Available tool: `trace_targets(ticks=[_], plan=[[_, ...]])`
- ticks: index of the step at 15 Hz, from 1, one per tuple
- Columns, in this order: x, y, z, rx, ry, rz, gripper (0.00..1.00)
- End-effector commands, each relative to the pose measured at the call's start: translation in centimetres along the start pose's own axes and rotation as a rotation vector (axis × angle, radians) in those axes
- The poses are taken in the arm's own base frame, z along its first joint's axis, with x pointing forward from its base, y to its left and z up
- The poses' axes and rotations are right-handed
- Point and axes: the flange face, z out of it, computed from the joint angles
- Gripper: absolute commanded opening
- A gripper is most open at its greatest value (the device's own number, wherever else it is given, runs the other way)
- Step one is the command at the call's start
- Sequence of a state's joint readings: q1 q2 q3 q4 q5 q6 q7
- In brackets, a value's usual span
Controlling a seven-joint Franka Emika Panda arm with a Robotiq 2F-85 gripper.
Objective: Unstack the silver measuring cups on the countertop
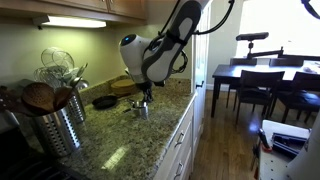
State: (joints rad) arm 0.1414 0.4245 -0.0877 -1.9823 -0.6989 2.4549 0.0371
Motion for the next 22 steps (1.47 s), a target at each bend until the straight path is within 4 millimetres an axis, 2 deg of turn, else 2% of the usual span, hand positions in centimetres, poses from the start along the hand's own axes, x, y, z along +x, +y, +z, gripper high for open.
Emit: trace_targets(ticks=[1,22], plan=[[-1.7,-0.2,-1.7,-0.028,0.010,0.028,0.08],[-2.5,0.1,-3.3,-0.090,0.028,0.076,0.07]])
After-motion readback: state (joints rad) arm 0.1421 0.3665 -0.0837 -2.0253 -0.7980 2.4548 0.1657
